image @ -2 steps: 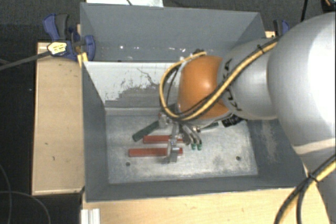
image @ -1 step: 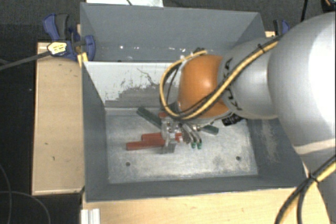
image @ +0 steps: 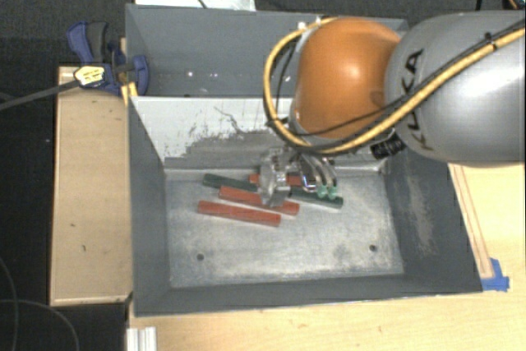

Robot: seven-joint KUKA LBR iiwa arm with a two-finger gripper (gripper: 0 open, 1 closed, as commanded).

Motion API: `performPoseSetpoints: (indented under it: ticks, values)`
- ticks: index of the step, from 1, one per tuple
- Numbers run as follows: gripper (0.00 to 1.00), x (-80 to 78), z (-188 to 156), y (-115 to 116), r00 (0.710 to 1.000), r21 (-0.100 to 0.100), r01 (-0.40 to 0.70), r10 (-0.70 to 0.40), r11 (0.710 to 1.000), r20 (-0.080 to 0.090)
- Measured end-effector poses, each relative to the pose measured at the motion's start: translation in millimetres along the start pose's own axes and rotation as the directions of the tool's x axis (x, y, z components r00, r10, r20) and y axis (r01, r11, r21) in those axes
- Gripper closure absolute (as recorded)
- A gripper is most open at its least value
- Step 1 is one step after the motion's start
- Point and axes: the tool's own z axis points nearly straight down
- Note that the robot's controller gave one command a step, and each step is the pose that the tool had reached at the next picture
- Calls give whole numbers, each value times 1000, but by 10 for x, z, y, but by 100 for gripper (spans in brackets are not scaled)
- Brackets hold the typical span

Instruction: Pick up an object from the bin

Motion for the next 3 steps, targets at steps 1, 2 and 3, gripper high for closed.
performPoseSetpoints:
  ticks: [1, 2, 3]
  values:
    - [0, 15, 48, -9, 1000, 2, 0, 0, 1000, -8]
    - [0, -111, 1577, -393, 995, 2, 103, -103, 995, -16]
    - [0, -352, 1579, -515, 991, 4, -136, 136, 991, -6]
